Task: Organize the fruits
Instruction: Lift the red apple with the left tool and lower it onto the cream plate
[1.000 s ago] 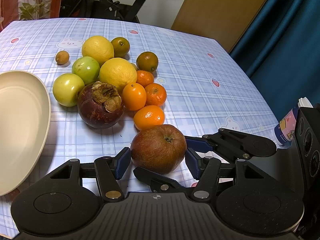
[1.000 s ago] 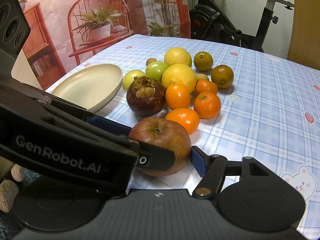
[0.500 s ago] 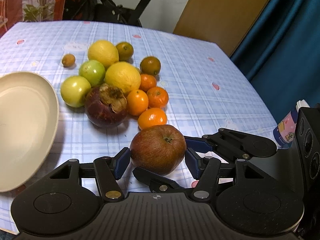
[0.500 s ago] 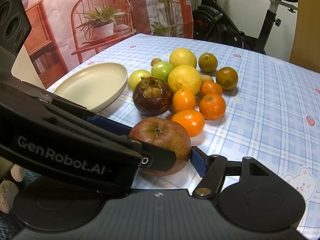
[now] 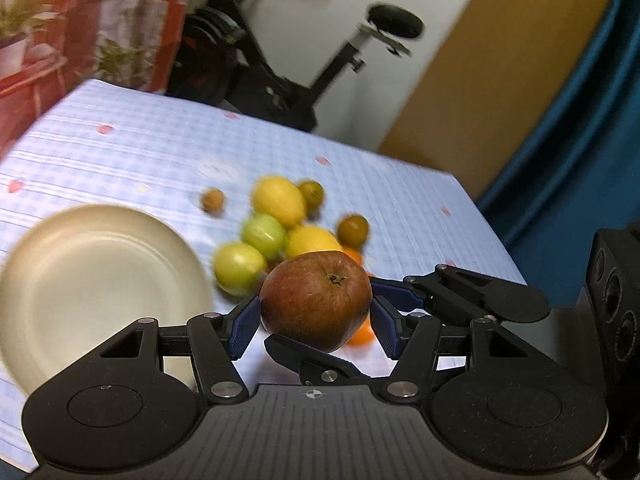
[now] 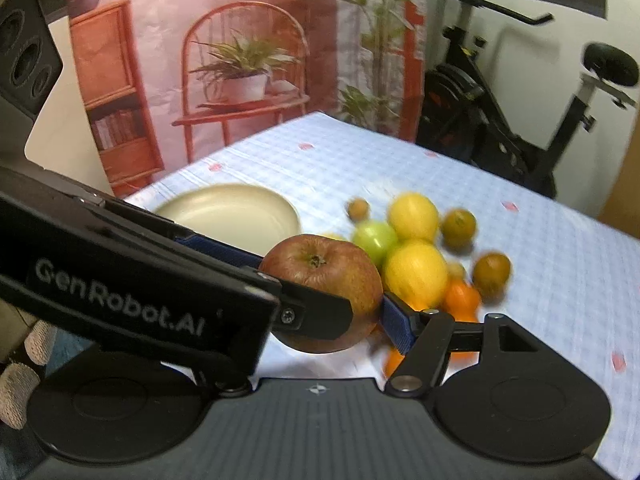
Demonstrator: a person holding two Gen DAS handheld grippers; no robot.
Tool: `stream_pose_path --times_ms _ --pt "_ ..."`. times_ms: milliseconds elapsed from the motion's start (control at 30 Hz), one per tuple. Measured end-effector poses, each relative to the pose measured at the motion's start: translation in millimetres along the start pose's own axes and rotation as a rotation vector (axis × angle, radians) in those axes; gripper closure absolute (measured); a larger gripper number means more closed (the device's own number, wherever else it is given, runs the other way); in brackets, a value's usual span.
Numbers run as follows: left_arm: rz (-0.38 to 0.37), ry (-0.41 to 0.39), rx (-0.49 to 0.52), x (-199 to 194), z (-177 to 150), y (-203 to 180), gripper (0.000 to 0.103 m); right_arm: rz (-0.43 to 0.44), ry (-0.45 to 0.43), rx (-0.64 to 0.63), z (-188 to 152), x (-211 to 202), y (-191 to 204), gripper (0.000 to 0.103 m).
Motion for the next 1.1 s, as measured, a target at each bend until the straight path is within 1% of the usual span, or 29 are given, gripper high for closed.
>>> stream_pose_path --times_ms 100,200,333,467,600,833,1100 --pt "0.031 -0.037 -0.017 -11.9 13.8 20.5 0.041 0.041 -0.018 -0.018 19.5 14.5 14.6 0.035" --pt "0.073 -0.071 -0.058 -20.7 28.0 48.2 0.041 0.082 -0.029 -0.042 38.4 33.4 31.9 0.035" --pt "0.124 -0.088 -0.112 -24.1 43.9 86.1 0.040 0.129 -0.011 -0.062 59.8 66.5 60.2 0.035" --pt "0.155 -0.095 -0.153 -32.5 50.0 117.8 0.040 0.168 0.004 -0.082 71.9 96.3 85.4 0.035" --pt "0.187 -0.095 -0.224 -37.7 47.0 144.8 0.040 0.194 0.018 -0.133 72.9 119.1 110.4 0.035" --pt "0.214 -0.103 -0.250 -47.1 40.9 159.7 0.040 0.228 0.037 -0.159 73.3 140.7 131.0 0.035" --pt "0.252 -0.091 -0.217 -43.2 34.2 172.0 0.039 0.241 0.039 -0.163 69.0 150.4 139.0 0.035"
Point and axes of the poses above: each gripper's, at about its wrist camera, not at the fingertips, and x roughly the way its jaws point, y to its left, z to its top, the point moved 9 cm from there along x, roughly the way its jaws point, and after that the axes turned 14 degrees about -z, right-handed, at the moved point
